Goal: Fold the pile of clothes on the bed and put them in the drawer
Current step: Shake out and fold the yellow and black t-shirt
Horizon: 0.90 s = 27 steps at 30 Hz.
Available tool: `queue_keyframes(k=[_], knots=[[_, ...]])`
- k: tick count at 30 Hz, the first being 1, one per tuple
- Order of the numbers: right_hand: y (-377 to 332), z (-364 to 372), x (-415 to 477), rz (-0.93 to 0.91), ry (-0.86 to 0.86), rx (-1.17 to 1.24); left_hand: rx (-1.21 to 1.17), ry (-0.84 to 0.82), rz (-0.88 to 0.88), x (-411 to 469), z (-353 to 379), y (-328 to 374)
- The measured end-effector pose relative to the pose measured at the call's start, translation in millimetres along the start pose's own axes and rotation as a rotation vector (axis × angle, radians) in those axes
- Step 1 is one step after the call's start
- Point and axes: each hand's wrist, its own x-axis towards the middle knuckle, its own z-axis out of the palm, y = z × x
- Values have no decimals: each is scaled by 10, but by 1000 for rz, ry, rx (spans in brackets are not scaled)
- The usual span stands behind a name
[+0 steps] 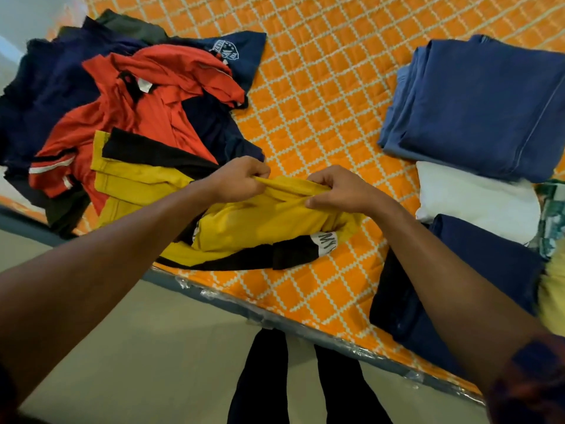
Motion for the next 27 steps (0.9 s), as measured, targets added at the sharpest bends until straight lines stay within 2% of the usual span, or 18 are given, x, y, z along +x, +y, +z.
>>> queue_keyframes(k=[1, 3, 6, 8, 10, 12, 14, 16, 19, 21, 23, 24, 26, 27], knots=[[24, -2, -11, 42, -14, -34, -46, -21, -20, -22, -16, 24], [54, 43, 7, 116, 140, -146, -45, -22, -73, -57, -49, 55], [-60, 219, 10, 168, 682, -392, 253, 31, -131, -234, -150, -3], [-288, 383, 3, 205, 916, -324, 372, 124, -166, -481, -184, -82], [-520, 617, -30, 270, 978, -16, 179, 306, -159, -722, -104, -120], [-794, 958, -134, 336, 830, 401, -135, 563, -166, -1003, 89, -104], [-1080, 1307, -257, 348, 497, 705, -275, 699, -162, -1265, 353, -49], [-1313, 1556, -406, 302, 240, 818, -364, 669, -128, -1499, 692, 31], [-1489, 1679, -642, 251, 80, 849, -565, 651, -102, -1836, 1161, 219], [-1512, 1647, -737, 233, 43, 771, -850, 656, -125, -2043, 1338, 310], [-1551, 1615, -806, 183, 161, 569, -1151, 701, -159, -2237, 1475, 339], [-1583, 1605, -816, 158, 211, 556, -1219, 782, -183, -2335, 1514, 345], [-1749, 1586, -881, 123, 189, 629, -1173, 999, -237, -2524, 1590, 325], [-1855, 1596, -929, 92, 100, 620, -1073, 1104, -260, -2637, 1613, 304]])
